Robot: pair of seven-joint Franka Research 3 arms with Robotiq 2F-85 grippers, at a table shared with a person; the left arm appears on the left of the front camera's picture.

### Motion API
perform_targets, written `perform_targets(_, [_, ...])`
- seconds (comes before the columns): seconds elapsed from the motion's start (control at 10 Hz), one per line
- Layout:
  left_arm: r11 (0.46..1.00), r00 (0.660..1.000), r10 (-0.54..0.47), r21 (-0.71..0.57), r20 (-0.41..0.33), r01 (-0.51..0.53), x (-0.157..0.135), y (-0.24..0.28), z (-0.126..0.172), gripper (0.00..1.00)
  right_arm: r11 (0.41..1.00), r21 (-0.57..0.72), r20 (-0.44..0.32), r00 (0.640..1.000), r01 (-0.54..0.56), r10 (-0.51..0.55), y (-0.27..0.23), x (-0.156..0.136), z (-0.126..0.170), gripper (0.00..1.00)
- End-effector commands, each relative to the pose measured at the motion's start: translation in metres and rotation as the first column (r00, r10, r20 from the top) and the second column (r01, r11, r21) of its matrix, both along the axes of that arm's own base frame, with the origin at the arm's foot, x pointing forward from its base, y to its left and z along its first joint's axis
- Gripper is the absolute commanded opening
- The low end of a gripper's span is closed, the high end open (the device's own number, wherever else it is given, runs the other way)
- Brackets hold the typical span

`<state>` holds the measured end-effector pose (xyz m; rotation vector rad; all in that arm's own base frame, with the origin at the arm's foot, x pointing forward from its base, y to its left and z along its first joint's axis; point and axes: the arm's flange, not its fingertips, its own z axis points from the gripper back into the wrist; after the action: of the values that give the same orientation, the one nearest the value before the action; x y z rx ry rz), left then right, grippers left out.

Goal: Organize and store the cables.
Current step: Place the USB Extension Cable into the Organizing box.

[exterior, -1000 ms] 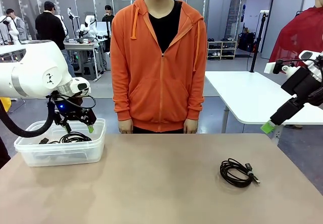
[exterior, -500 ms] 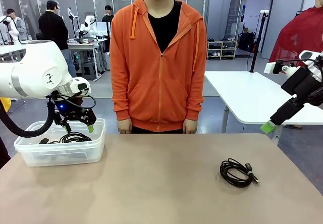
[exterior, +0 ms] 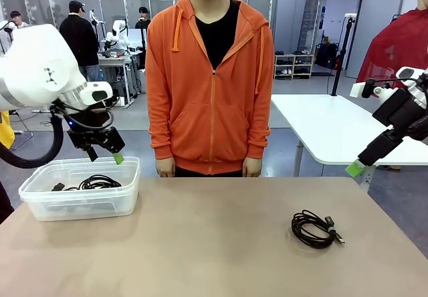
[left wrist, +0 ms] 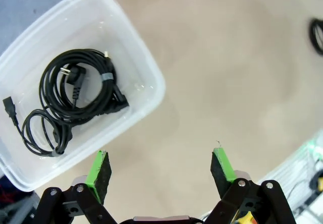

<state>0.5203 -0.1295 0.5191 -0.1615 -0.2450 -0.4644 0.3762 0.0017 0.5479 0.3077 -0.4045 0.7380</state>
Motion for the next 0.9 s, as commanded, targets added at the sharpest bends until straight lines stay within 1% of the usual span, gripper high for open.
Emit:
perform_targets(0.0, [0.985,0.984,-0.171,-0.010,0.053,0.172,-0.045,0.009,0.016,1.00,1.000,0.008,-0.005,1.000,0.019,-0.019,0.001,0.000,0.000,1.00])
perform_targets(0.1, [0.967,0.963,-0.255,0.000,0.089,0.256,-0.066,0.012,0.028,1.00,1.000,0.008,-0.005,1.000,0.019,-0.019,0.001,0.000,0.000,1.00])
perform_targets(0.2, [0.958,0.951,-0.284,-0.001,0.122,0.287,-0.086,0.016,0.039,1.00,1.000,0.008,-0.005,1.000,0.019,-0.019,0.001,0.000,0.000,1.00])
perform_targets(0.4, [0.945,0.930,-0.327,0.064,0.166,0.321,-0.126,0.026,0.054,1.00,1.000,0.008,-0.005,1.000,0.019,-0.019,0.001,0.000,0.000,1.00])
perform_targets(0.5, [0.946,0.927,-0.325,0.057,0.187,0.320,-0.141,0.031,0.056,1.00,1.000,0.008,-0.005,1.000,0.019,-0.019,0.001,0.000,0.000,1.00])
perform_targets(0.6, [0.949,0.926,-0.313,0.032,0.211,0.313,-0.149,0.036,0.056,1.00,1.000,0.008,-0.005,1.000,0.019,-0.019,0.001,0.000,0.000,1.00])
perform_targets(0.7, [0.949,0.926,-0.307,-0.002,0.221,0.315,-0.154,0.042,0.055,1.00,1.000,0.008,-0.005,1.000,0.019,-0.019,0.001,0.000,0.000,1.00])
perform_targets(0.8, [0.953,0.931,-0.294,-0.012,0.215,0.304,-0.160,0.049,0.057,1.00,1.000,0.008,-0.005,1.000,0.019,-0.019,0.001,0.000,0.000,1.00])
